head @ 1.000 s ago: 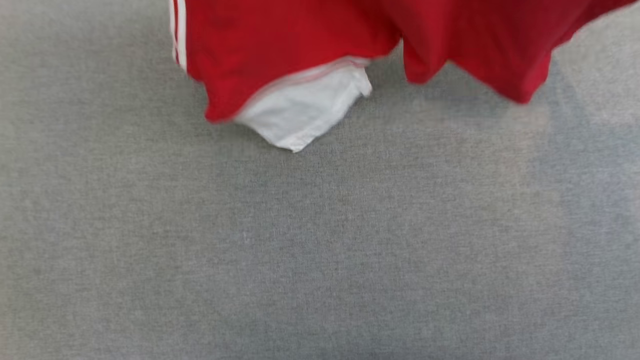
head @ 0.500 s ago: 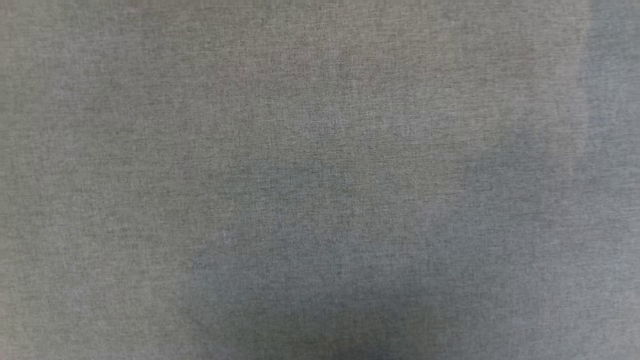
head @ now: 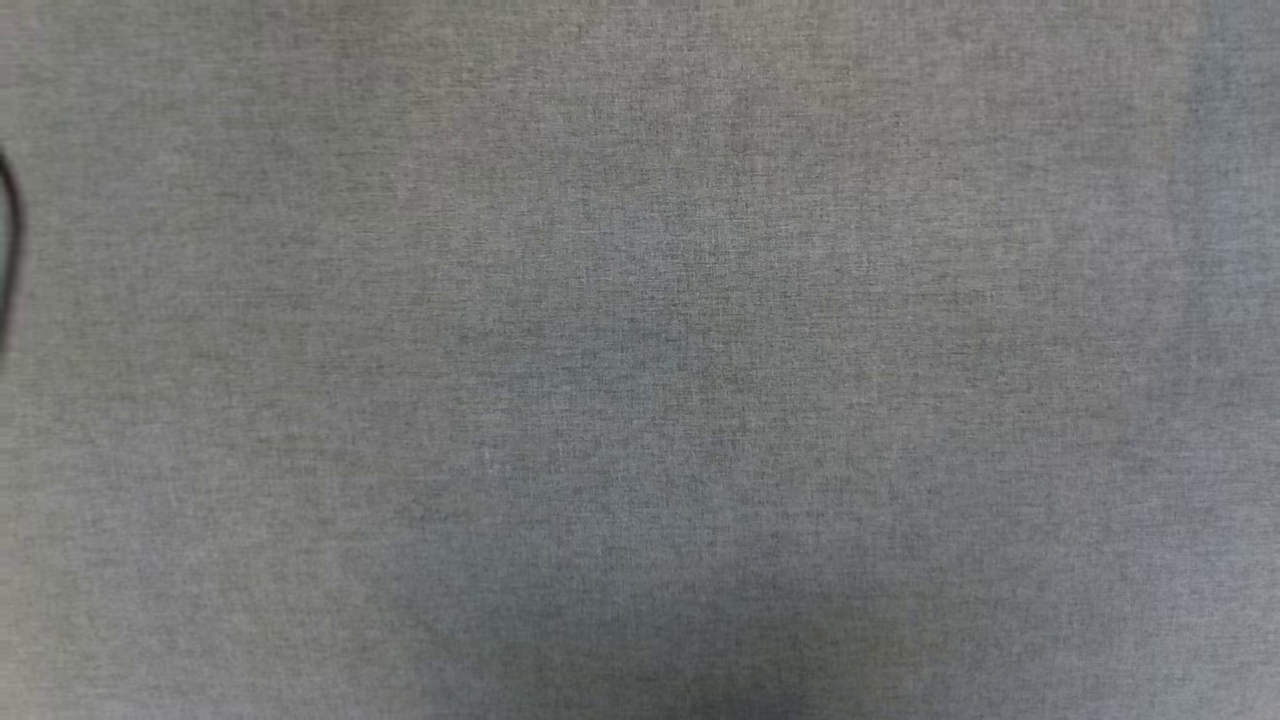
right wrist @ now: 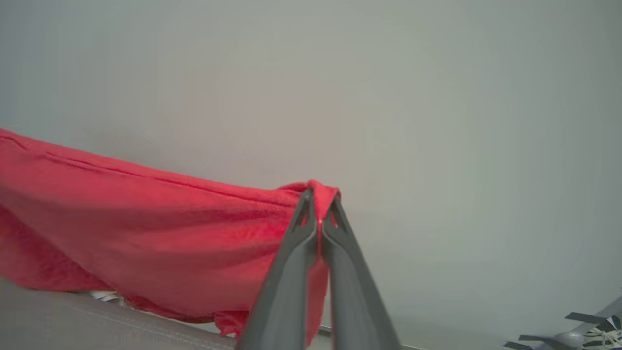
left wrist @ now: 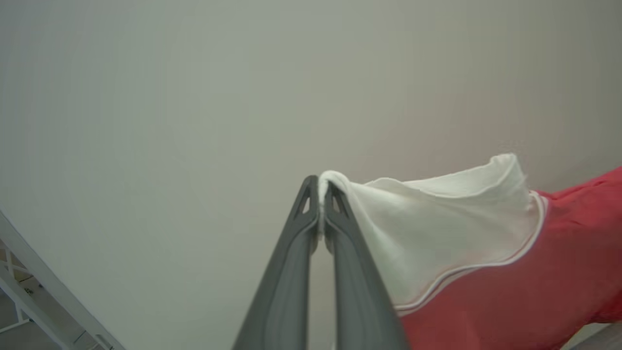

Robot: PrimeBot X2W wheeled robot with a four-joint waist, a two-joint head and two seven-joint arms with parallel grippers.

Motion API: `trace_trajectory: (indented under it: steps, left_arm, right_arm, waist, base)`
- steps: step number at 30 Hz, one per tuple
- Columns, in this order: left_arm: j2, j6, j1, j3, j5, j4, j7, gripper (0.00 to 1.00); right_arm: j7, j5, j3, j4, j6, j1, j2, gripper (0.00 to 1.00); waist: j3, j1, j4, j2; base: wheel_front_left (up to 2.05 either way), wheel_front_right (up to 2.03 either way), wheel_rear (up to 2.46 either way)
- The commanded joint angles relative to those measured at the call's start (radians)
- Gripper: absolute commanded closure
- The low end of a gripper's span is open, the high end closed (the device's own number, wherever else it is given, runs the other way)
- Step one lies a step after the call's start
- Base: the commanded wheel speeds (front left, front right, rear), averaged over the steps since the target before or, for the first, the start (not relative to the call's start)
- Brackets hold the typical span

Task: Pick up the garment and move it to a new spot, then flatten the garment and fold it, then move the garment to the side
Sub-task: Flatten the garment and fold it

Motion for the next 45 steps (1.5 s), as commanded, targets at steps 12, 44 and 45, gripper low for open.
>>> trace_trajectory:
  steps: [12,44,45]
  left_arm:
    - [-0.116,0.028,0.589,-0.019,-0.082,-0.095,-0.048,1.0]
    - [0.065,0.08,1.49,-0.082,-0.23,-0.461,0.098,1.0]
    - [0.074,0.076,1.514,-0.088,-0.239,-0.484,0.113,1.0]
  right_arm:
    - [-0.086,0.142,0.123,0.077,-0.002,0.391,0.034,1.0]
    - [0.026,0.631,0.184,-0.031,-0.002,1.12,-0.029,1.0]
    - [0.043,0.653,0.178,-0.039,-0.002,1.148,-0.034,1.0]
  waist:
    - [-0.251,-0.0002,0.049,0.0]
    - [-0.679,-0.0002,0.125,0.0]
    - [-0.691,-0.0002,0.127,0.0]
  base:
    - [0.0,0.0,0.0]
    - [0.0,0.0,0.0]
    - [0.0,0.0,0.0]
